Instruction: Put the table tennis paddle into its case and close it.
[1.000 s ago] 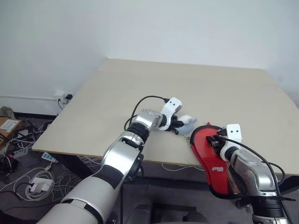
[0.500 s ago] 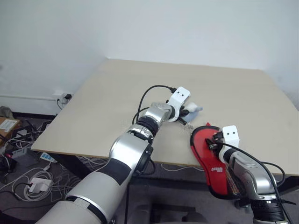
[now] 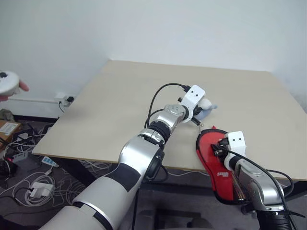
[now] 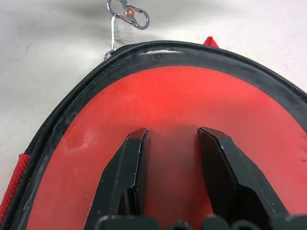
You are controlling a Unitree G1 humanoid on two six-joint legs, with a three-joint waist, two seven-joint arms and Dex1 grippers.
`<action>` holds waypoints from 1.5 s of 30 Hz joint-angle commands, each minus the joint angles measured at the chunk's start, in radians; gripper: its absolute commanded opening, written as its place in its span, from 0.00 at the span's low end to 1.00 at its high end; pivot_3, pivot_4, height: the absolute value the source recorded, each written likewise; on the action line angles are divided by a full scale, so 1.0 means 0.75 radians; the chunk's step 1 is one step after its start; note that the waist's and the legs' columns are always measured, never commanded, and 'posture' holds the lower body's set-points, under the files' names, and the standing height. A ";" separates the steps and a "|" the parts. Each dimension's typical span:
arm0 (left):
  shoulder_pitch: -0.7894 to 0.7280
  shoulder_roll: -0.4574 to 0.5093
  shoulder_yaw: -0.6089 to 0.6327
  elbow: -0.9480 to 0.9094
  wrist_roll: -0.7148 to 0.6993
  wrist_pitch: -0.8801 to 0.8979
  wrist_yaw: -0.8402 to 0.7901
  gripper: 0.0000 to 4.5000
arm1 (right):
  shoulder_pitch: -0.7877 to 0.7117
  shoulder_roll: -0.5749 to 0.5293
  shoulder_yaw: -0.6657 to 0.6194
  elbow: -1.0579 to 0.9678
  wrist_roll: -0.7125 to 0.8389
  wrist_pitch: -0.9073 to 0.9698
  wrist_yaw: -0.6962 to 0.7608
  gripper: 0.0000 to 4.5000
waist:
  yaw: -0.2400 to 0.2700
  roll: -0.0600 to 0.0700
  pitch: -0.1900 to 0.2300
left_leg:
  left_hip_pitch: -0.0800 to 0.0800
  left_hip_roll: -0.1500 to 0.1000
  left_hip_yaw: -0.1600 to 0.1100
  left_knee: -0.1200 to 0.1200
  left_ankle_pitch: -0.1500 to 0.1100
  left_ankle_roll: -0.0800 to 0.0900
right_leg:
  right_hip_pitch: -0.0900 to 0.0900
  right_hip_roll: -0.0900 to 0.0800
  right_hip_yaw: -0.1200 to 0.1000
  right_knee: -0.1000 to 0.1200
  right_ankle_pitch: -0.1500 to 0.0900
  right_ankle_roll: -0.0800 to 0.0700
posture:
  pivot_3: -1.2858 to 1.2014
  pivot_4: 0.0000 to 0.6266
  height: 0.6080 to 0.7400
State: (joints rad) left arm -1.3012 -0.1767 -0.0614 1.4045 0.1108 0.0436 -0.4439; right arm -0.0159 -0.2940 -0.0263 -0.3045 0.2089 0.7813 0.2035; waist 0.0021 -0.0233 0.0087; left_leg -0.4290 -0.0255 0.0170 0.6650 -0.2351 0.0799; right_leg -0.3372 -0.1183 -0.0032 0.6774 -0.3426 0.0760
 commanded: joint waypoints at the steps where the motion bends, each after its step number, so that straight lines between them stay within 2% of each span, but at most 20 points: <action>1: 0.018 -0.174 -0.018 -0.066 0.017 -0.090 -0.097 0.20 | 0.097 0.009 0.078 0.113 -0.018 0.129 0.005 0.39 | 0.000 0.000 0.000 | 0.000 0.000 0.000 0.000 0.000 0.000 | 0.000 0.000 0.000 0.000 0.000 0.000 | 0.52 0.00 0.81; 2: 0.024 -0.177 -0.018 -0.067 0.012 -0.095 -0.118 0.25 | 0.098 0.009 0.078 0.116 -0.021 0.126 0.007 0.39 | 0.000 -0.001 -0.001 | 0.000 0.000 0.000 0.000 0.000 0.000 | 0.000 0.000 0.000 0.000 0.000 0.000 | 0.52 0.00 0.81; 6: 0.050 -0.164 -0.031 -0.074 0.007 -0.121 -0.246 0.54 | 0.093 0.004 0.081 0.130 -0.027 0.120 0.017 0.39 | 0.000 -0.001 -0.002 | 0.000 0.000 0.000 0.000 0.000 0.000 | 0.000 0.000 -0.001 0.000 0.000 0.000 | 0.52 0.00 0.81; 12: 0.058 -0.099 0.048 -0.089 -0.084 -0.070 -0.448 0.54 | 0.067 -0.017 0.059 0.118 -0.023 0.065 0.057 0.39 | 0.000 -0.001 -0.002 | 0.000 0.000 0.000 0.000 0.000 0.000 | 0.000 0.000 -0.001 0.000 0.000 0.000 | 0.52 0.00 0.81; 15: 0.053 -0.027 0.151 -0.109 -0.200 0.005 -0.646 0.54 | 0.074 -0.060 0.031 0.076 -0.001 0.040 0.116 0.39 | 0.000 -0.001 -0.002 | 0.000 0.000 0.000 0.000 0.000 0.000 | 0.000 0.000 -0.001 0.000 0.000 0.000 | 0.52 0.00 0.81; 22: 0.115 0.100 0.140 -0.147 -0.194 0.043 -0.876 0.54 | 0.134 -0.170 0.016 -0.080 0.074 -0.001 0.290 0.39 | -0.001 0.000 -0.002 | 0.000 0.000 -0.001 0.001 -0.001 0.001 | 0.001 0.000 -0.002 0.000 0.000 0.000 | 0.52 0.00 0.81; 25: 0.121 0.140 0.159 -0.161 -0.210 0.063 -0.898 0.54 | 0.162 -0.223 0.017 -0.135 0.088 -0.005 0.341 0.39 | -0.001 0.001 -0.001 | 0.000 0.001 0.000 0.001 -0.001 0.001 | 0.000 0.000 -0.002 0.000 0.000 0.000 | 0.52 0.00 0.81; 29: 0.120 0.207 0.203 -0.201 -0.265 0.111 -0.999 0.54 | 0.129 -0.253 -0.090 -0.154 0.103 0.015 0.308 0.39 | 0.001 0.002 -0.001 | -0.001 0.000 0.000 0.002 -0.001 0.002 | 0.000 0.000 -0.002 0.000 0.000 0.000 | 0.52 0.00 0.81; 33: 0.168 0.261 0.180 -0.307 -0.296 0.185 -1.193 0.54 | 0.039 -0.217 -0.228 -0.103 0.132 0.043 0.237 0.39 | 0.006 0.003 0.000 | -0.001 -0.001 0.000 0.003 -0.001 0.002 | 0.000 -0.001 -0.002 0.000 0.000 0.000 | 0.52 0.00 0.81; 36: 0.252 0.289 0.127 -0.477 -0.323 0.279 -1.322 0.55 | -0.008 -0.179 -0.288 -0.083 0.164 0.059 0.201 0.53 | 0.005 0.006 0.000 | -0.001 -0.001 0.000 0.002 -0.001 0.002 | 0.000 -0.001 -0.002 0.001 0.000 0.000 | 0.52 0.00 0.81; 41: 0.516 0.340 -0.046 -1.000 -0.392 0.585 -1.478 0.55 | -0.051 -0.141 -0.325 -0.099 0.201 0.075 0.171 0.91 | -0.002 0.012 0.000 | -0.002 0.000 0.000 0.002 -0.001 0.002 | 0.000 -0.001 0.000 0.001 0.000 0.000 | 0.52 0.00 0.81; 45: 0.664 0.367 -0.154 -1.323 -0.451 0.778 -1.449 0.55 | -0.088 -0.132 -0.359 -0.091 0.226 0.085 0.142 0.91 | 0.000 0.016 0.001 | -0.002 0.000 0.000 0.002 -0.001 0.002 | 0.000 -0.001 0.001 0.001 0.000 0.000 | 0.52 0.00 0.81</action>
State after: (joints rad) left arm -0.7946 0.1006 -0.1502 0.5246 -0.1844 0.5805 -1.5375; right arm -0.0470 -0.3905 -0.2596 -0.3537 0.3604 0.8506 0.3238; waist 0.0020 -0.0115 0.0093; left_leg -0.4301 -0.0258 0.0171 0.6670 -0.2357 0.0815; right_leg -0.3369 -0.1189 -0.0023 0.6780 -0.3426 0.0760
